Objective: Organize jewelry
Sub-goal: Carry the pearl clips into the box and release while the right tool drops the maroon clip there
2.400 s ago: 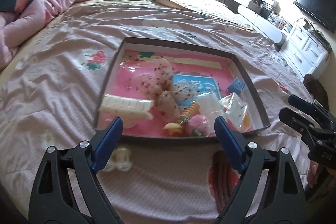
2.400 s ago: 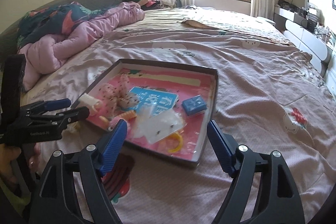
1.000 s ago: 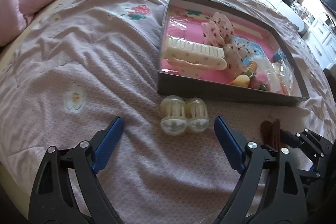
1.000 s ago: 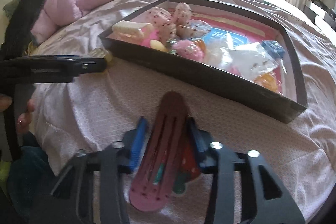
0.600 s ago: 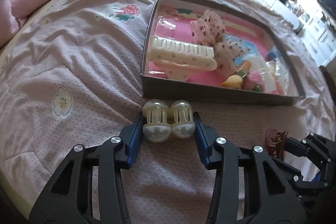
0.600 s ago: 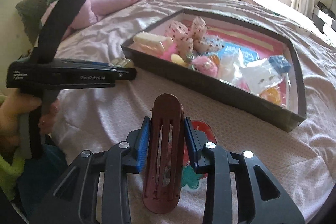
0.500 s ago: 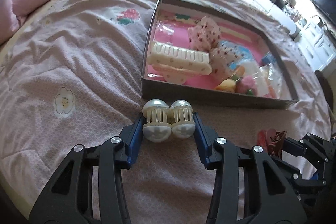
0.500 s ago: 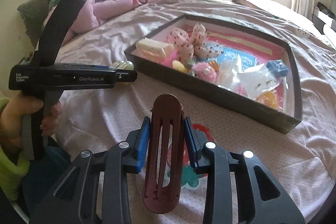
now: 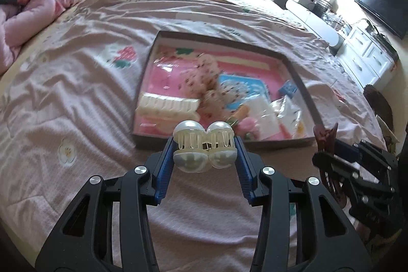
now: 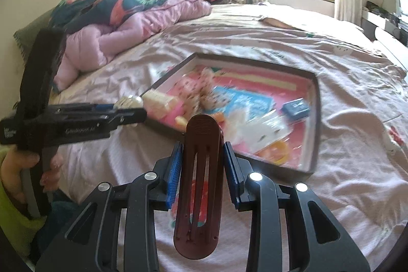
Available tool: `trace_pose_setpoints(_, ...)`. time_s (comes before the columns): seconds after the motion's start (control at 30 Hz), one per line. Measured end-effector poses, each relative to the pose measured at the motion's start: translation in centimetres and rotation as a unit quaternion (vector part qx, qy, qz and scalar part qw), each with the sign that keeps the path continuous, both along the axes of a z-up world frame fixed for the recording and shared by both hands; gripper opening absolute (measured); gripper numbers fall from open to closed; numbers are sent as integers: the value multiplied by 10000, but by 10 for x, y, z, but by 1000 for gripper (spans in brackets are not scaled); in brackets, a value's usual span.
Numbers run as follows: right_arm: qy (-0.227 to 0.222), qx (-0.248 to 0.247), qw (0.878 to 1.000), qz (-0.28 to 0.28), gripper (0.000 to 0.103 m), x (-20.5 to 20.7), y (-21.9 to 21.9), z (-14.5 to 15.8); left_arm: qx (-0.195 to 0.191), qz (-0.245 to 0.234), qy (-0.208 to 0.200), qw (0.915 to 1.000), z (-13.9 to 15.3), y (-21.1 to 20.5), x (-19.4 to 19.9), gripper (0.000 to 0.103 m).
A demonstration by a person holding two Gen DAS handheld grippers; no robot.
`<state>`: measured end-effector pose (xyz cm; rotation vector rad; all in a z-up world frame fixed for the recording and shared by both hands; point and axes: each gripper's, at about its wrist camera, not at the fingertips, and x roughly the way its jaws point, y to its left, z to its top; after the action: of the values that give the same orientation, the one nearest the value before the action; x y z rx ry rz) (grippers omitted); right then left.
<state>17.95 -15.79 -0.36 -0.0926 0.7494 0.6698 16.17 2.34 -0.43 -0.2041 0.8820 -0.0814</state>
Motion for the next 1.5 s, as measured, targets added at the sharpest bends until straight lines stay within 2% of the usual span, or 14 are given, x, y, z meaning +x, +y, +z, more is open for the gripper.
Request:
trace_pose_setpoints(0.37,-253,158,9978,-589,31,34,-38,24,50,-295,-88,9995,9,-26,25,36)
trace_pose_setpoints(0.7,-360,124,9952,-903,31,58,-55,31,119,-472,-160,9987,12,-43,47,36)
trace_pose_setpoints(0.87,-284,44,9946,-999,31,76,-56,21,163,-432,-140,9988,5,-43,60,36)
trace_pose_setpoints(1.2,111,-396,9933,-1083,31,109,-39,-20,238,-303,-68,9992,-16,-37,74,37)
trace_pose_setpoints(1.5,323,-428,9913,-1203,31,123,-34,-43,313,-305,-64,9990,-22,-38,80,37)
